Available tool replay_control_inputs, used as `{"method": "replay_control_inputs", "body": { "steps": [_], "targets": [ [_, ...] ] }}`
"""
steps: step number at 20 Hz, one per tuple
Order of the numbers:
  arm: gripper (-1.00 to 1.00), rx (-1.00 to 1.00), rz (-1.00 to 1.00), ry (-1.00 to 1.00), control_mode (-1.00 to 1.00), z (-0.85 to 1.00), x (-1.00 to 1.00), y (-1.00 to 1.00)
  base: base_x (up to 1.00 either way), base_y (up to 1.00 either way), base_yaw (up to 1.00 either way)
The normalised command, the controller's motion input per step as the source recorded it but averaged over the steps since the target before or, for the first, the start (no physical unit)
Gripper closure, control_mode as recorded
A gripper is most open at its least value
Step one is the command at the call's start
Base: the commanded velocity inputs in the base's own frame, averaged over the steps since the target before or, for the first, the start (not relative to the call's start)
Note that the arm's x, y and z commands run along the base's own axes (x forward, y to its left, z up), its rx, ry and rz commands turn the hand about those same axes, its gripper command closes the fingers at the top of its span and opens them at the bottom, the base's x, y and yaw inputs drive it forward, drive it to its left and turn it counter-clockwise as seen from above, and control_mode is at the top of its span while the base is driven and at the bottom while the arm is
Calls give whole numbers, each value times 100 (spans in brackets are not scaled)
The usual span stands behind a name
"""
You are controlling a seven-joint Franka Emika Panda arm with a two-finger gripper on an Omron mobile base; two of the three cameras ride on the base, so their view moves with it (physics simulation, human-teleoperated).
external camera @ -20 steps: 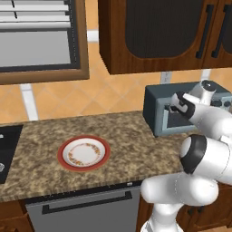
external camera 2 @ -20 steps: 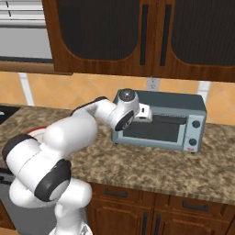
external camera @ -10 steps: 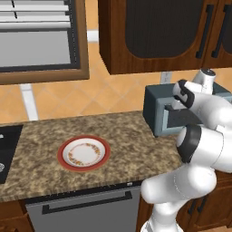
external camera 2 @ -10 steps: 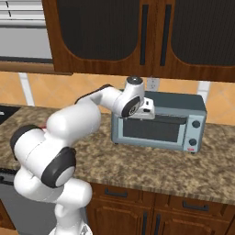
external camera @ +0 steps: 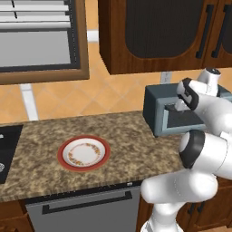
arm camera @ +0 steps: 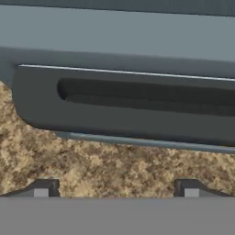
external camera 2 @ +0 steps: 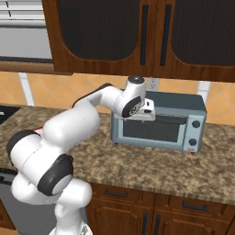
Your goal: Pick up the kebab skewer and baguette bread, and place them inside the toaster oven. Close the toaster oven door and start by setting the timer.
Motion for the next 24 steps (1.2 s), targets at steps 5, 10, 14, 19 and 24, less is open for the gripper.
{"method": "replay_control_inputs", "body": {
  "steps": [5,10,14,19,24],
  "targets": [
    [-100,-5,3,2,-100,0,-61,0,0,0,0],
    [-100,-4,1,3,-100,0,-38,-15,0,0,0],
    [-100,0,0,0,-100,0,-26,-48,0,0,0],
    [-100,3,0,0,-100,1,-26,-68,0,0,0],
    [-100,5,-4,0,-100,2,-21,-69,0,0,0]
  ]
}}
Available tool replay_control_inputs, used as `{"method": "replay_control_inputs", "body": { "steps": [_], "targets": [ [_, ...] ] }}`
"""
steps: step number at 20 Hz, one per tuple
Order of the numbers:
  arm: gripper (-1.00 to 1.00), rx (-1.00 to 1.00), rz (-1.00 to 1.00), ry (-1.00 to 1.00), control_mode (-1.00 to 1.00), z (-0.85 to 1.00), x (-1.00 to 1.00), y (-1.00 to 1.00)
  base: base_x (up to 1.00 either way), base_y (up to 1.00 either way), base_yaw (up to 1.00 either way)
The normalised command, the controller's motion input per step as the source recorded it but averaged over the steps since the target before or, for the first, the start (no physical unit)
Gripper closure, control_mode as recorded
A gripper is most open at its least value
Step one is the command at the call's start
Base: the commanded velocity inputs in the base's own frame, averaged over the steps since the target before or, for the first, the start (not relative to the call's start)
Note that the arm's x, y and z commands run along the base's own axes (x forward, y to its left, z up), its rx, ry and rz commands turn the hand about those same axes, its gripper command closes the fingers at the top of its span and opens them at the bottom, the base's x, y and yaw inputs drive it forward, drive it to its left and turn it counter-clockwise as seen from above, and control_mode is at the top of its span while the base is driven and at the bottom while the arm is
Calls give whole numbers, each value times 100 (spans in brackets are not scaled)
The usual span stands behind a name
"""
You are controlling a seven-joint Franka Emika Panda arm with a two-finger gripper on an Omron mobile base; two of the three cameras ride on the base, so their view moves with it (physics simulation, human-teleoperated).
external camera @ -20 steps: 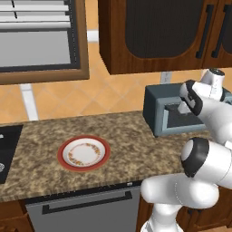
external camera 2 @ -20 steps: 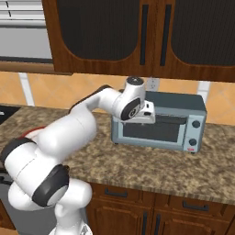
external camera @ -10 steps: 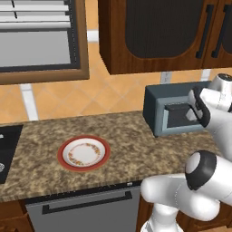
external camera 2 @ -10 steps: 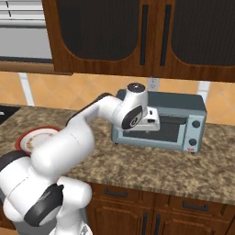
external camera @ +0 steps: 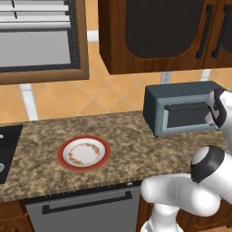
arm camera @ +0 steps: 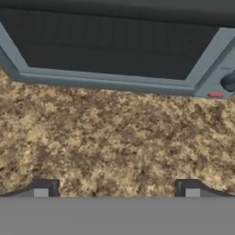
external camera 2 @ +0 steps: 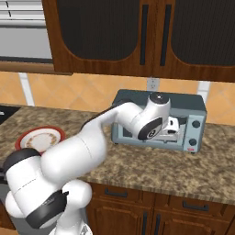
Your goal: Pick up the kebab skewer and baguette bread, and place them inside the toaster oven. Close the toaster oven door and start by setting the timer.
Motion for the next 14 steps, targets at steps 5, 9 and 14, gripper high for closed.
{"method": "replay_control_inputs", "body": {
  "steps": [5,9,14],
  "targets": [
    [-100,4,-10,0,-100,14,-4,-63,0,0,0],
    [-100,2,-3,-3,-100,5,-9,-54,0,0,0],
    [-100,-9,19,-8,-100,0,-14,-48,0,0,0]
  ]
}}
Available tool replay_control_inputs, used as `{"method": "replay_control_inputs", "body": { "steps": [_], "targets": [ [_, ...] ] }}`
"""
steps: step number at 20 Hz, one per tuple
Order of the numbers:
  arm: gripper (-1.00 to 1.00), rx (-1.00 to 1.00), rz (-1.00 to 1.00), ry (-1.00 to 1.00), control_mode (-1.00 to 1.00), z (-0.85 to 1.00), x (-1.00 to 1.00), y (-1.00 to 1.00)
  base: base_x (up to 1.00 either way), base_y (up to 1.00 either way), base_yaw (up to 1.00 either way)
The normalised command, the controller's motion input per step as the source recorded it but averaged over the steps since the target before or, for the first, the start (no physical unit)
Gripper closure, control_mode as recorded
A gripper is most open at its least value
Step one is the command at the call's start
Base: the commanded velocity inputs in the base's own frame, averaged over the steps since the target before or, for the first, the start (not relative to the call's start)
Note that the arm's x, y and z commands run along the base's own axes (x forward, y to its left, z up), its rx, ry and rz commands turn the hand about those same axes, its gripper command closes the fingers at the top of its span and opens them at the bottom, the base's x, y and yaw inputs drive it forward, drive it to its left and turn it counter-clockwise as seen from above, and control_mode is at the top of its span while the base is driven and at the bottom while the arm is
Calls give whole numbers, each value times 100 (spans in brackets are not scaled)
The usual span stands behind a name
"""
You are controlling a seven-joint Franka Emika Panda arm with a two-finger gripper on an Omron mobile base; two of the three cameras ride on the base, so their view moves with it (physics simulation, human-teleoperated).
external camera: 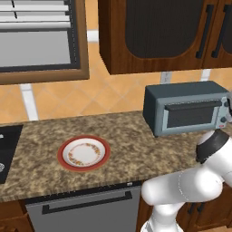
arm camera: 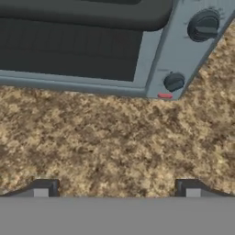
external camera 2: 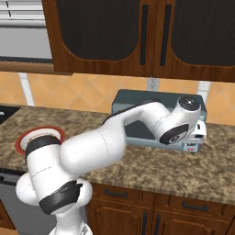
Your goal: Pick up the kebab skewer and baguette bread, and place them inside the toaster oven. Close the toaster oven door and start by setting the timer.
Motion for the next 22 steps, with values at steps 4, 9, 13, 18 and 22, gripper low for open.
{"method": "replay_control_inputs", "body": {
  "steps": [4,9,13,18,22],
  "targets": [
    [-100,-27,44,-11,-100,4,-20,-19,0,0,0],
    [-100,-34,55,-7,-100,6,-14,-3,0,0,0],
    [-100,-46,59,-22,-100,0,-36,0,0,0,0],
    [-100,-49,61,-23,-100,0,-11,0,0,0,0],
    [-100,-42,72,-16,-100,-7,-2,0,0,0,0]
  ]
}}
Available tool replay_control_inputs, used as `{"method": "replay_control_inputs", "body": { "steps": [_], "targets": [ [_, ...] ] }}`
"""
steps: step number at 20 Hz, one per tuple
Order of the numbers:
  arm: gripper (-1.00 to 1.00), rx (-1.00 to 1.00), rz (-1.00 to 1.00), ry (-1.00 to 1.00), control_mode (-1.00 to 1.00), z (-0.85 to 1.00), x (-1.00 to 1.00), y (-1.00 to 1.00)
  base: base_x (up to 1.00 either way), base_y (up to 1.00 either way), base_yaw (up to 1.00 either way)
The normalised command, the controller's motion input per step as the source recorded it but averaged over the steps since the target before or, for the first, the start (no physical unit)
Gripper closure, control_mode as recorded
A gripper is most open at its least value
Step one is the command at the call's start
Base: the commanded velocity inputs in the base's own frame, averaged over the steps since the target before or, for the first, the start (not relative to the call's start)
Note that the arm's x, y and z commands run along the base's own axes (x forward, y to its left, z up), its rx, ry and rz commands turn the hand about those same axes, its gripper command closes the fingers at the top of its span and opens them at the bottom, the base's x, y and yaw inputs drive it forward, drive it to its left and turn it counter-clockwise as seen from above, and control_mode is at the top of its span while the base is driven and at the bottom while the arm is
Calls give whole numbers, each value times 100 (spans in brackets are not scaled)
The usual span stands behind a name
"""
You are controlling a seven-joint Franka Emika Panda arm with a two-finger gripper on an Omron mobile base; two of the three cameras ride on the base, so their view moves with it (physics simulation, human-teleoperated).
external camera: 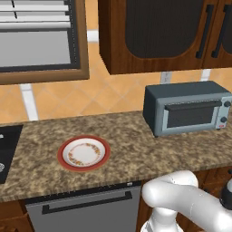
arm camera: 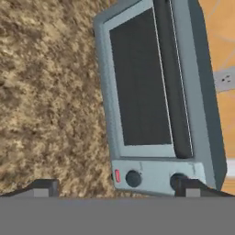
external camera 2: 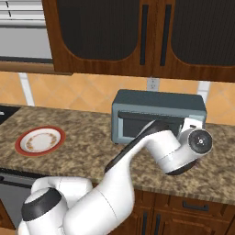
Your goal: Pick up the kebab skewer and baguette bread, and place them inside the toaster oven. Close the toaster oven door and start by setting the timer.
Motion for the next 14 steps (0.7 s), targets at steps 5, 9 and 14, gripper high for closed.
{"method": "replay_control_inputs", "body": {
  "steps": [5,9,14],
  "targets": [
    [-100,-33,67,-11,-100,0,0,-13,0,0,0],
    [-100,-37,51,-7,-100,-3,0,-7,0,0,0],
    [-100,-35,9,-3,-100,-7,28,0,0,0,0]
  ]
}}
